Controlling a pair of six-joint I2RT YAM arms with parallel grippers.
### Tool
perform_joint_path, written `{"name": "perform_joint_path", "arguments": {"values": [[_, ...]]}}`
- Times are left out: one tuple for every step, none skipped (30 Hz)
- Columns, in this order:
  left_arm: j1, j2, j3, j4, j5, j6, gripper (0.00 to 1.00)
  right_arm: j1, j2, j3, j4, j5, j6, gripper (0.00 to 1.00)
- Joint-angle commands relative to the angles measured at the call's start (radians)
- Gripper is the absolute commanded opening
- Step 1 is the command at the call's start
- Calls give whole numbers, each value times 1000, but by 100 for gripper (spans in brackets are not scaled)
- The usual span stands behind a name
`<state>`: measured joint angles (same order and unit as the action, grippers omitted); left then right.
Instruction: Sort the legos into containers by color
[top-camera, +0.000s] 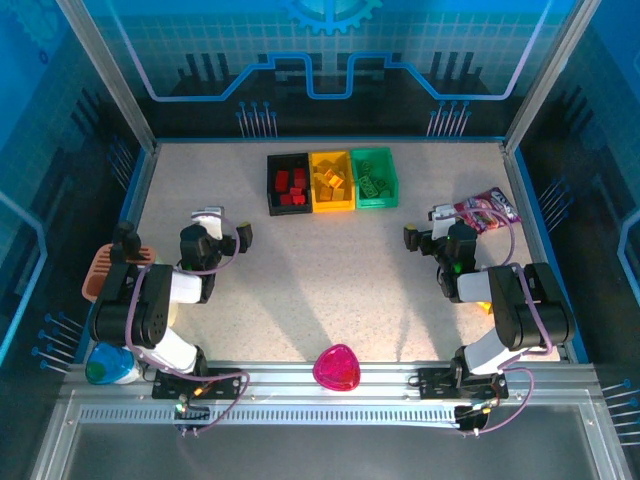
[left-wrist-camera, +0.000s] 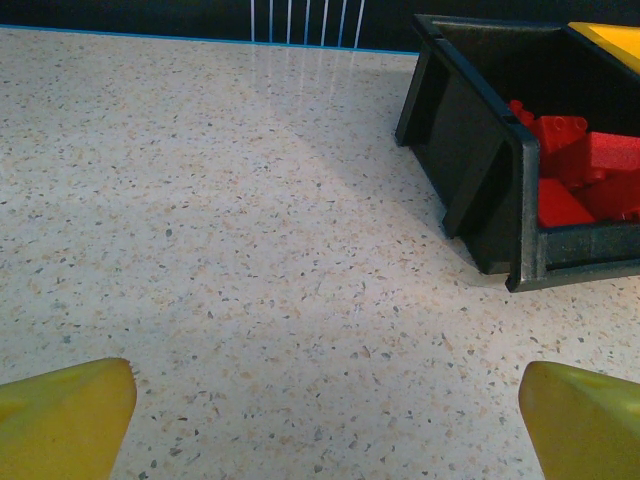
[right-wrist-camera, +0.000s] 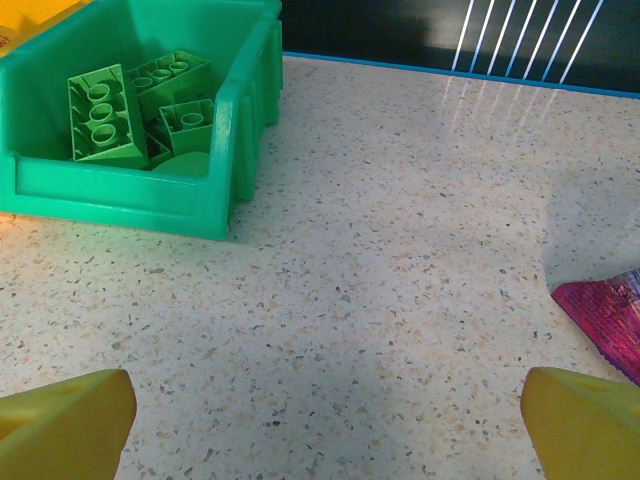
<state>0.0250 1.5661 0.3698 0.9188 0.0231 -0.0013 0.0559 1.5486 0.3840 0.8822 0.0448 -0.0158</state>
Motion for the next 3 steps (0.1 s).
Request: {"name": "perform_joint_path", "arguments": {"values": [[-2,-16,20,-11,1,0,99,14,-8,15,8,12,-6,100],[-2,-17,20,-10,1,0,99,14,-8,15,8,12,-6,100],[-3,-17,17,-5,1,0,99,14,-8,13,9,12,-6,100]]}}
